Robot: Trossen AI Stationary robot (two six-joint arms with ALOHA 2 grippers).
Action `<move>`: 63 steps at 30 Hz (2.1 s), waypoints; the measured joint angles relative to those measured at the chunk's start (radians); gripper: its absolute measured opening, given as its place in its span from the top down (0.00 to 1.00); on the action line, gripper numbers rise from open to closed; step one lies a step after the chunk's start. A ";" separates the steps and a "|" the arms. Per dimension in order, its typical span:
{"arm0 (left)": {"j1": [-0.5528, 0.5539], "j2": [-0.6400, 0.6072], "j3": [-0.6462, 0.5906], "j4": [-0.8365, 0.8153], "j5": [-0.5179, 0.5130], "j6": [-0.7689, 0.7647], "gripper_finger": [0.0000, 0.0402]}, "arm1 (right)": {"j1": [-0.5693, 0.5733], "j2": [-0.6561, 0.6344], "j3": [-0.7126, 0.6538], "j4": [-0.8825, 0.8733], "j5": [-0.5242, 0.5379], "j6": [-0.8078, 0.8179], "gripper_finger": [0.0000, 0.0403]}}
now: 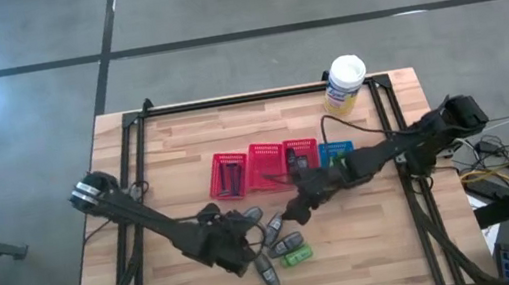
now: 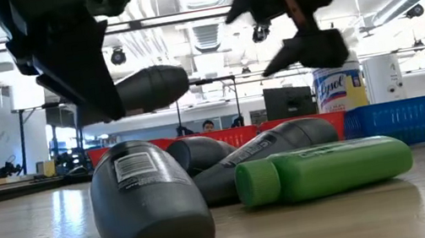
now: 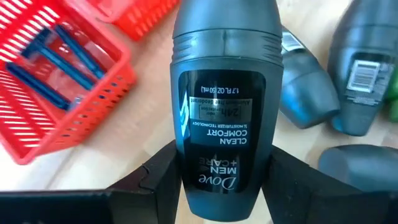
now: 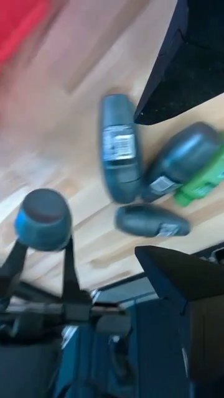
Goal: Pick & Place Travel size toiletries
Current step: Put the deodorant into the middle red bin
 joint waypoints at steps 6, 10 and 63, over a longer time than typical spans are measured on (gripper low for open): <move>-0.002 -0.088 -0.066 0.041 -0.022 0.005 0.54 | -0.089 0.023 0.000 0.138 -0.071 -0.027 0.15; -0.002 -0.129 -0.086 0.090 -0.052 0.058 0.54 | -0.136 0.066 -0.001 0.231 -0.148 -0.008 0.13; 0.079 -0.138 -0.087 0.342 -0.076 0.375 0.55 | -0.154 0.119 0.000 0.400 -0.277 0.107 0.51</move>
